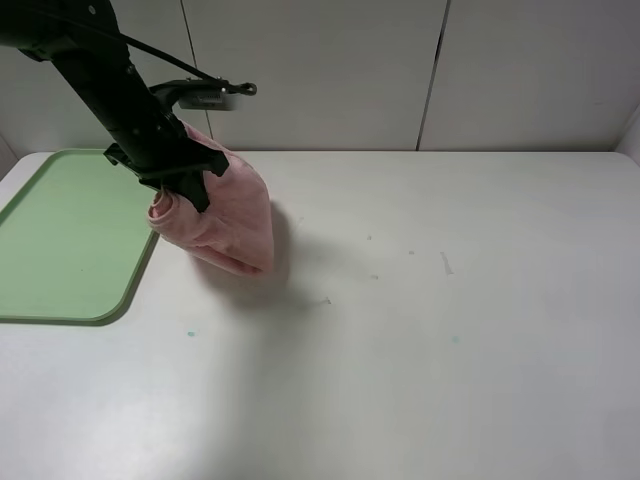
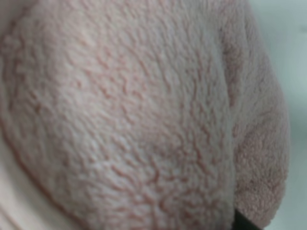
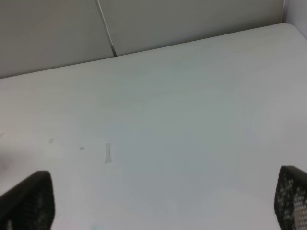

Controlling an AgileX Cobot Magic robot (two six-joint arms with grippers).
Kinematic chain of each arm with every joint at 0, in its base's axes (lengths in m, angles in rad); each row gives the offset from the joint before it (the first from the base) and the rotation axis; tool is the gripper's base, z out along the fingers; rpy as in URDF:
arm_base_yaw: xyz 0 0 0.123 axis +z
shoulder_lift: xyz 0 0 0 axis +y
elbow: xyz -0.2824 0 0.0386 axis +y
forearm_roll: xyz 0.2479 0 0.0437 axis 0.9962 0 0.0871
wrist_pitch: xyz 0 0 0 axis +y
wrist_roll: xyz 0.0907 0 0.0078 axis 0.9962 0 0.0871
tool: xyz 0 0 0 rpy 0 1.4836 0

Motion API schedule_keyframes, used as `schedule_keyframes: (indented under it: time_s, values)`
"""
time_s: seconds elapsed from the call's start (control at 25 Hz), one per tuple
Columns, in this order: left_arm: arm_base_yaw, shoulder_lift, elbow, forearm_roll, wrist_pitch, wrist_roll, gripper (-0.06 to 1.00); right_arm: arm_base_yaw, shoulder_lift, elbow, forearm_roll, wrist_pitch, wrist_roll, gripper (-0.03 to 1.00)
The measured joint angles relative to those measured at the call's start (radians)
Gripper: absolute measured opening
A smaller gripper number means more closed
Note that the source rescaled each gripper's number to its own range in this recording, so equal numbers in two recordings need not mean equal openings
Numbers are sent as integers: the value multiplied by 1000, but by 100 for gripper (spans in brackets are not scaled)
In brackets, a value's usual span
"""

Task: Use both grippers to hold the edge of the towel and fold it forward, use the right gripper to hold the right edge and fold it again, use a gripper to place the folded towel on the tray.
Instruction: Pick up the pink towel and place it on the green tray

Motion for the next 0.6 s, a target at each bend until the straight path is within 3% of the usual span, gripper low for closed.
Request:
schedule_keyframes:
  time_s: [0.6]
  values:
    - [183,-69,4,71,51,14,14,0,0,0,0,0,0,100]
